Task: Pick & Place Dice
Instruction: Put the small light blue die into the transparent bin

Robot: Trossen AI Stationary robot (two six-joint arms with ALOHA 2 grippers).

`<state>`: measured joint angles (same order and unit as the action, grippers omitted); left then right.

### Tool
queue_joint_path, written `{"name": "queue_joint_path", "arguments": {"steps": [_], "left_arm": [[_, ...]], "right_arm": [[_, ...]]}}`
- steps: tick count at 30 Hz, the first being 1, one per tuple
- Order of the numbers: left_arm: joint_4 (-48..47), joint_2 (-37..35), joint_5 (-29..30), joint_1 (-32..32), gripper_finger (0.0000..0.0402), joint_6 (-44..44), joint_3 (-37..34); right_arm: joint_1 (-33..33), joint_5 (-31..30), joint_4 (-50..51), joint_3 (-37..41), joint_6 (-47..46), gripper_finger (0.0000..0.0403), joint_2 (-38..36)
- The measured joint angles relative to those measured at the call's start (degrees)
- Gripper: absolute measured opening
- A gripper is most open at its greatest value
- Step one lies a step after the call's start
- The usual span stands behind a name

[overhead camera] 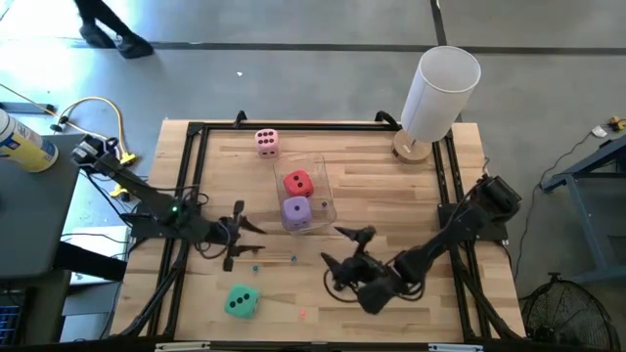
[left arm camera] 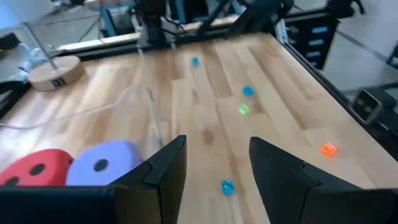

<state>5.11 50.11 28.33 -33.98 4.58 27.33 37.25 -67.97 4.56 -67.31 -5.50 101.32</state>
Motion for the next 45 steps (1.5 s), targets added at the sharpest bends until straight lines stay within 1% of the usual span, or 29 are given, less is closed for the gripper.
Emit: {"name": "queue_joint_path", "arguments": {"steps": [6, 9, 11, 14, 18, 20, 24, 30, 37, 42, 45], "left_arm": [[-0.65, 0.02, -0.01, -2.06, 0.0168, 1.78, 0.00], [-0.68, 0.02, -0.04, -2.18, 0.0168, 3.16, 0.00], [-0.68, 0.03, -0.04, -2.16, 0.0168, 4.23, 0.00], [-0.76, 0.33, -0.07, -2.17, 0.0168, 6.08, -0.03], [-0.86, 0.66, -0.15, -2.21, 0.0168, 8.74, -0.26], [-0.98, 0.93, -0.25, -2.41, 0.0168, 9.83, -0.31], [-0.95, 1.93, -0.30, -2.97, 0.0168, 10.70, -0.31], [-0.62, 3.28, -0.30, -3.36, 0.0168, 10.64, -0.31], [-0.61, 3.84, -0.23, -3.28, 0.0168, 10.49, -0.33], [-0.61, 4.64, -0.23, -3.32, 0.0168, 10.65, -0.33], [-1.02, 5.35, -0.33, -3.90, 0.0168, 11.90, -0.33]], "right_arm": [[2.44, 17.21, 18.50, -0.02, -25.54, 0.0400, -4.82], [3.11, 25.44, 25.46, -0.02, -36.84, 0.0400, -5.84], [3.65, 30.82, 27.52, 0.04, -40.96, 0.0400, -5.76], [4.07, 35.15, 25.10, 0.04, -43.77, 0.0400, -5.00], [4.18, 35.57, 20.11, 0.04, -43.63, 0.0400, -3.74], [4.08, 35.63, 17.92, 0.04, -41.69, 0.0400, -3.56], [3.53, 38.59, 16.20, 0.04, -39.42, 0.0400, -3.52], [3.38, 38.11, 14.37, 0.04, -39.19, 0.0400, -3.50], [0.77, 38.06, 7.01, 0.04, -33.72, 0.0400, -3.50], [-0.19, 38.48, 5.43, 0.04, -33.69, 0.0400, -3.50], [-0.74, 38.02, 2.16, 0.04, -32.39, 0.0400, -3.48]]}}
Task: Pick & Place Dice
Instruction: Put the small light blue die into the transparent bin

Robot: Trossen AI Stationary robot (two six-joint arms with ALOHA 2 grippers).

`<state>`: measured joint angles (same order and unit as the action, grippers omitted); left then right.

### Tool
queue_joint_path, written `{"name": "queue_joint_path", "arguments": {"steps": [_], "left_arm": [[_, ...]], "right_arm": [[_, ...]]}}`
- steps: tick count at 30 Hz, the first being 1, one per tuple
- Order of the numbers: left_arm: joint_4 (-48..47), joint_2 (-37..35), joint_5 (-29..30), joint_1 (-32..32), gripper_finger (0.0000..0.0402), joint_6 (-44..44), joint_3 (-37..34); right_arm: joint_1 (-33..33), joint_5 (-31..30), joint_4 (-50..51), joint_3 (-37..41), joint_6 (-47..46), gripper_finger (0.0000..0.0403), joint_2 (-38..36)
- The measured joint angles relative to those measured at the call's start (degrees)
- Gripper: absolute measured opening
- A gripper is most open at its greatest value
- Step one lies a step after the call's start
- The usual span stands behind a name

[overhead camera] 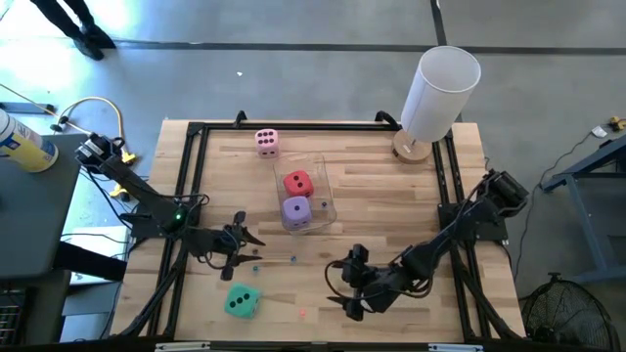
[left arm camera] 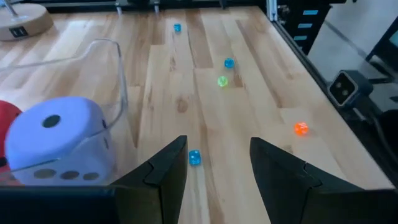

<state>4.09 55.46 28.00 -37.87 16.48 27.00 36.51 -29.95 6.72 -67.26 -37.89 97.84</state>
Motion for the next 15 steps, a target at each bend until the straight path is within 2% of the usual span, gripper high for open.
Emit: {"name": "queue_joint_path", "arguments": {"steps": [4, 7, 10, 15], "left_arm": [[0.14, 1.85, -0.08, -1.36, 0.0168, 1.02, 0.00], [0.44, 3.27, -0.17, -2.63, 0.0168, 1.06, 0.00], [0.67, 4.12, -0.14, -3.54, 0.0168, 1.13, 0.00], [0.75, 4.33, -0.10, -3.60, 0.0168, 0.74, 0.00]], "right_arm": [[-1.63, 0.92, -8.07, -0.02, 2.66, 0.0400, 0.00], [-2.72, 6.97, -11.66, -0.02, 4.38, 0.0400, 0.00], [-3.21, 12.41, -12.52, -0.02, 8.07, 0.0400, 0.00], [-3.29, 13.60, -12.49, -0.02, 13.88, 0.0400, 0.00]]}}
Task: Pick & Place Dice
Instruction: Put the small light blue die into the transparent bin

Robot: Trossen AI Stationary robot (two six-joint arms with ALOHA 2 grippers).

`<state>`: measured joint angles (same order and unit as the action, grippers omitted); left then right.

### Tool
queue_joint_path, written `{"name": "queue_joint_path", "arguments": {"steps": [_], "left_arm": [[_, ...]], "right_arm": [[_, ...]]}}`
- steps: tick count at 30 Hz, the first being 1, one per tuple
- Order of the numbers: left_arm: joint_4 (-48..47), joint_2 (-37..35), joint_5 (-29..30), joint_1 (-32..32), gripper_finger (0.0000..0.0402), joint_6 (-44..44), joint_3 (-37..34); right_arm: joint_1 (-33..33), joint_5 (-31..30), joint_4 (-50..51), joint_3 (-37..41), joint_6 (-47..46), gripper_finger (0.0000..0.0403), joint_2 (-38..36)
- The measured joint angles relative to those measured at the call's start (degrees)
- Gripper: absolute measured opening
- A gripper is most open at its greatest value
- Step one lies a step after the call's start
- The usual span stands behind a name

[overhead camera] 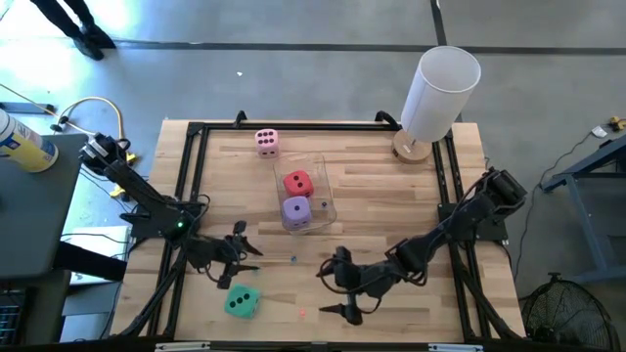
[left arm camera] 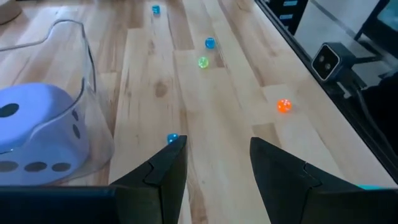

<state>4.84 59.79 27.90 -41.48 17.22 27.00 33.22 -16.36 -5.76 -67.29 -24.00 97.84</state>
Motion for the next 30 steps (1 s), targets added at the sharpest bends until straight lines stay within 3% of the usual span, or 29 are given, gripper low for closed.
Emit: {"name": "queue_joint_path", "arguments": {"steps": [10, 19, 26, 30], "left_arm": [[0.26, 0.02, 0.31, 0.11, 0.0168, -1.35, 0.00], [0.32, 0.00, 0.27, 0.09, 0.0168, 5.68, 0.00], [0.37, 0.00, 0.09, -0.11, 0.0168, 7.30, 0.00], [0.34, 0.00, 0.09, -0.11, 0.0168, 8.32, 0.00]], "right_arm": [[0.76, -4.97, -7.14, 0.00, 11.27, 0.0400, 0.02], [2.08, 0.27, -13.17, 0.00, 3.78, 0.0400, 0.02], [4.75, 1.37, 0.16, -0.02, 12.39, 0.0379, 0.00], [6.52, -0.28, 12.15, -0.01, -0.66, 0.0358, 0.04]]}}
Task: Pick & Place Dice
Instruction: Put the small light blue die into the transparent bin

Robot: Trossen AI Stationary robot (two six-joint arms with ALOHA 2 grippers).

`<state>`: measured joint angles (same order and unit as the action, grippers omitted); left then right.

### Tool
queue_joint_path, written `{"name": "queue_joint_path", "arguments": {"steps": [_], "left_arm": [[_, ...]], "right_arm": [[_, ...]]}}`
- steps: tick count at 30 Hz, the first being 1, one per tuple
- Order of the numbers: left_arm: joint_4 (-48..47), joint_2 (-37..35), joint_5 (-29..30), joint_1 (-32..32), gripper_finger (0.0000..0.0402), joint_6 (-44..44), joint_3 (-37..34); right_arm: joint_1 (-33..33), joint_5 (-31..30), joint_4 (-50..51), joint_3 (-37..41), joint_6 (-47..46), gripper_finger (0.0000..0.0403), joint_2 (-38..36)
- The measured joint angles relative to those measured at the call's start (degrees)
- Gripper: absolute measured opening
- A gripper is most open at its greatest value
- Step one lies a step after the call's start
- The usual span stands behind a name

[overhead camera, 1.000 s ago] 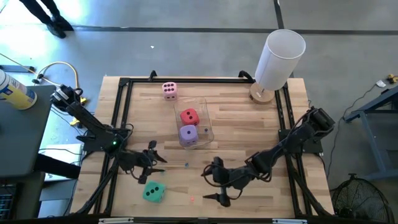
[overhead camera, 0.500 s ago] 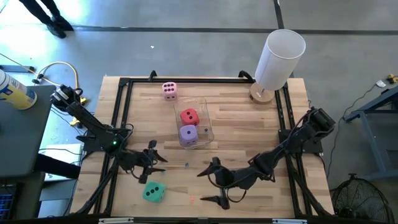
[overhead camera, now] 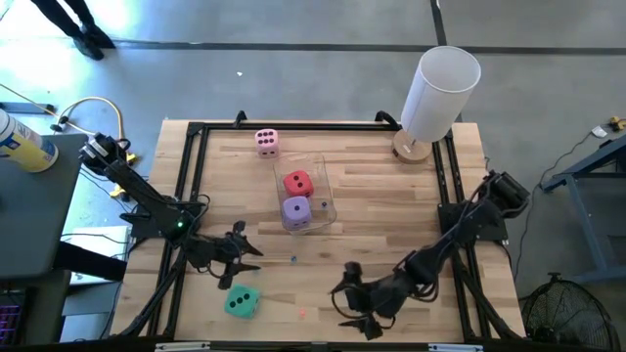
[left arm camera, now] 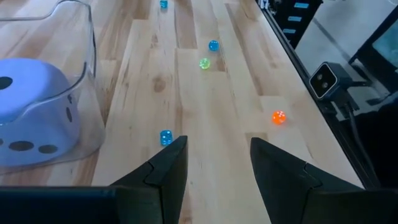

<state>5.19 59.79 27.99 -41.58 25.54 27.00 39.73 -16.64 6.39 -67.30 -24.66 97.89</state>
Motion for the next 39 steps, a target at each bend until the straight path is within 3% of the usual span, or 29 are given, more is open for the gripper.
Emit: {"name": "queue_joint_path", "arguments": {"steps": [4, 8, 15, 27, 39], "left_arm": [[-0.03, 0.00, -0.15, 0.00, 0.0168, 0.67, 0.00], [-0.04, 0.00, -0.15, 0.00, 0.0168, -0.50, 0.00], [-0.04, 0.00, -0.13, 0.02, 0.0168, -0.59, 0.00], [-0.04, 0.00, -0.13, 0.04, 0.0168, -0.44, 0.00], [-0.08, 0.00, -0.11, 0.04, 0.0168, -0.44, 0.00]], "right_arm": [[1.51, -1.54, 13.83, 0.03, -17.52, 0.0338, 0.00], [2.65, -4.77, 18.71, 2.62, -24.86, 0.0323, -0.02], [2.48, -5.49, 17.77, 8.41, -25.05, 0.0307, 0.00], [3.07, -5.97, 5.97, 16.17, -21.49, 0.0285, 0.00], [4.68, -7.40, 0.73, 16.98, -18.58, 0.0257, 6.48]]}}
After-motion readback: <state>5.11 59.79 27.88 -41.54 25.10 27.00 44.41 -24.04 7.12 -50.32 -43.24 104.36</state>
